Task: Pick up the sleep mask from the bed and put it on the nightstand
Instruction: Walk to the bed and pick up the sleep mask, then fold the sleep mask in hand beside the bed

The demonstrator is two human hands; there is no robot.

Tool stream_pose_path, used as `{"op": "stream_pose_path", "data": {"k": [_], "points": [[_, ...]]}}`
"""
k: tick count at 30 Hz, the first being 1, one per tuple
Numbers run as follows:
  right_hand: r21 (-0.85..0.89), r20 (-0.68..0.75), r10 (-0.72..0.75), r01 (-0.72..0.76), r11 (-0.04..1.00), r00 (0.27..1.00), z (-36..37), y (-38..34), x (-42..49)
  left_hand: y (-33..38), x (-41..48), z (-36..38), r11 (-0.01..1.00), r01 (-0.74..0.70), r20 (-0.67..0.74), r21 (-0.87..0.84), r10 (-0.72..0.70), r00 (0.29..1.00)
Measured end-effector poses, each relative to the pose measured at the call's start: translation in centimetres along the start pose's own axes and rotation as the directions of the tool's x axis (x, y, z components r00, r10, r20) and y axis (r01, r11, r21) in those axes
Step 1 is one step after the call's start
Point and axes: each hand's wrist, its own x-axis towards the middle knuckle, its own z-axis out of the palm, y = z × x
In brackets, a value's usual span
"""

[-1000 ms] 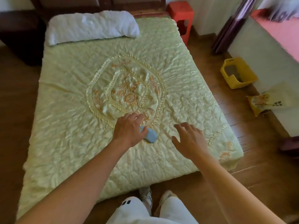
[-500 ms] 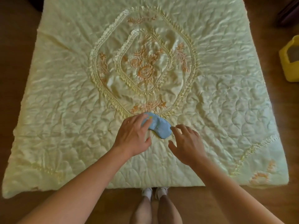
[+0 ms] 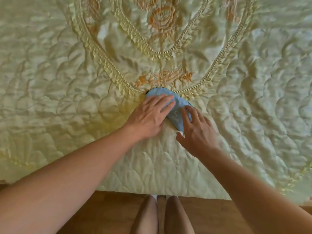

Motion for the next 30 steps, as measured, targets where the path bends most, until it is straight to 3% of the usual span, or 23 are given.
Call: {"op": "stream_pose_path", "data": {"k": [4,8,14,16,20,23,25,27,30], "points": [[-0.001,-0.075,0.026,-0.026,1.0,0.997,2.2,-0.4,0.7,-0.5,1.6,1.5,0.998,0.063,0.034,-0.002,-0.063,0.997],[0.033,-0.185,0.028,-0.022,0.999,0.982,3.7,-0.2,1.0,-0.6,2.4,2.4,0.999,0.039,-0.177,-0.02,-0.042,0.983],[0.044,-0.263,0.029,-0.018,0.999,0.964,3.4,0.8,1.0,0.9,3.4,2.0,0.992,0.106,-0.288,0.074,-0.08,0.954],[0.117,-0.232,0.093,-0.067,0.991,0.968,2.2,0.8,0.9,1.2,3.0,1.6,0.99,0.14,-0.261,0.014,-0.132,0.956],[0.438,-0.14,0.19,-0.112,0.892,0.972,-2.7,0.9,0.1,2.1,0.7,-0.9,0.949,0.209,-0.144,-0.238,-0.247,0.958],[0.64,-0.092,0.245,-0.131,0.757,0.965,-8.1,0.5,-0.9,3.3,-2.0,-4.4,0.834,0.304,-0.086,-0.46,-0.383,0.92],[0.733,-0.085,0.27,-0.124,0.669,0.959,-12.1,-0.3,-1.6,4.1,-3.7,-7.5,0.695,0.343,-0.021,-0.632,-0.458,0.889],[0.823,-0.074,0.286,-0.104,0.559,0.955,-16.4,-1.3,-2.4,4.9,-5.4,-11.2,0.504,0.379,0.11,-0.776,-0.484,0.868],[0.925,-0.039,0.253,-0.061,0.374,0.967,-22.9,-2.8,-3.8,6.6,-8.6,-17.4,0.172,0.34,0.246,-0.924,-0.412,0.877]]}}
